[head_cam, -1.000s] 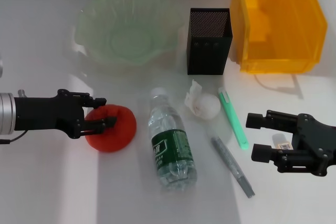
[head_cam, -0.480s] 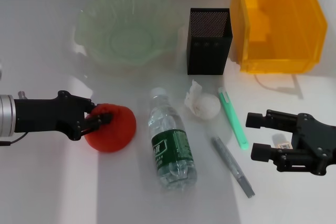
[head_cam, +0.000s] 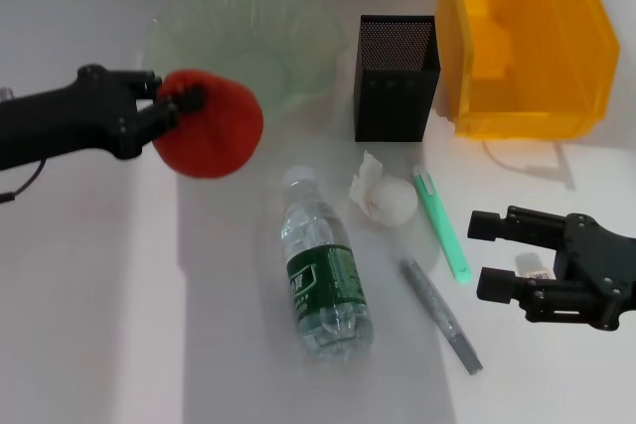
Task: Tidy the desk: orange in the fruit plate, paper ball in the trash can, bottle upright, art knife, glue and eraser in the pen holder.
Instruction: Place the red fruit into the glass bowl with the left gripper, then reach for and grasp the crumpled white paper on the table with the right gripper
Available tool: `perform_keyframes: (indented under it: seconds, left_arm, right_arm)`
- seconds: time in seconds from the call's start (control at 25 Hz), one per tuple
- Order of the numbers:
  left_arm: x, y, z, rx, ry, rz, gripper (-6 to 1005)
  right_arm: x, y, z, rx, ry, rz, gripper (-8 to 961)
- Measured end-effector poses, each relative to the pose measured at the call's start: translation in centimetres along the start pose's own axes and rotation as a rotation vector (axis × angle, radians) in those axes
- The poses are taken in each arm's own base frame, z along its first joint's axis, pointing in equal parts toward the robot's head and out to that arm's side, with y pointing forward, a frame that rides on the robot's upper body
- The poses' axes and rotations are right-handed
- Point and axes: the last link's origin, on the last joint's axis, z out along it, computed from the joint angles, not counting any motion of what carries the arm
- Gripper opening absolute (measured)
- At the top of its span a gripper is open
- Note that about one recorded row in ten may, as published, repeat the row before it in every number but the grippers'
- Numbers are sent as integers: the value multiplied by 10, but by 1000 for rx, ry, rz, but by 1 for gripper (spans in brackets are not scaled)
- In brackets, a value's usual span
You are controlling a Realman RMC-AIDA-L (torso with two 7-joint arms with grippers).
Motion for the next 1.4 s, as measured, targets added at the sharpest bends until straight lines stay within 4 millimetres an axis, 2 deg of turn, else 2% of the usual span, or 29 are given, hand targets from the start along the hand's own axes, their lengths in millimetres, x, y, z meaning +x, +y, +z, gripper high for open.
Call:
perform_keyframes:
  seconds: [0.16, 0.2, 0.28, 0.4, 0.44, 0.6, 0.8, 0.88, 1.08, 1.16, 1.2, 1.24, 1.36, 1.4]
  left_arm:
    - [23, -15, 15, 84, 114, -15, 143]
    - [29, -28, 29, 148, 125, -38, 143]
    - [30, -34, 36, 179, 120, -52, 144]
    - [36, -56, 64, 279, 95, -98, 144]
    - [36, -56, 64, 279, 95, -98, 142]
    - [38, -69, 85, 365, 40, -141, 135]
    - [37, -71, 91, 384, 27, -135, 221]
    - [38, -71, 91, 384, 28, -135, 256]
    - [38, -66, 89, 345, 55, -150, 486]
    - [41, -57, 83, 279, 94, -157, 563]
    - [44, -43, 76, 181, 136, -140, 601]
    - [44, -43, 76, 181, 136, -140, 639]
    - [45, -22, 58, 42, 164, -90, 732]
    - [43, -7, 45, -57, 158, -59, 747]
  right_arm:
    - [2, 1, 1, -5, -9, 3, 790]
    - [4, 1, 2, -7, -14, 1, 789]
    - [4, 2, 3, -8, -16, 1, 789]
    - [7, 2, 3, -11, -22, 3, 788]
    - [7, 2, 3, -11, -22, 3, 787]
    - [8, 3, 5, -17, -31, 10, 786]
    - [11, 2, 9, -16, -41, 18, 784]
    - [11, 2, 9, -14, -41, 20, 784]
    - [11, 0, 11, -9, -39, 20, 782]
    - [10, 0, 11, -10, -38, 19, 781]
    - [10, 0, 11, -10, -38, 19, 781]
    - [10, 0, 11, -10, -39, 18, 781]
    - [9, 0, 10, -9, -40, 14, 780]
    - [6, -1, 7, -4, -45, 10, 779]
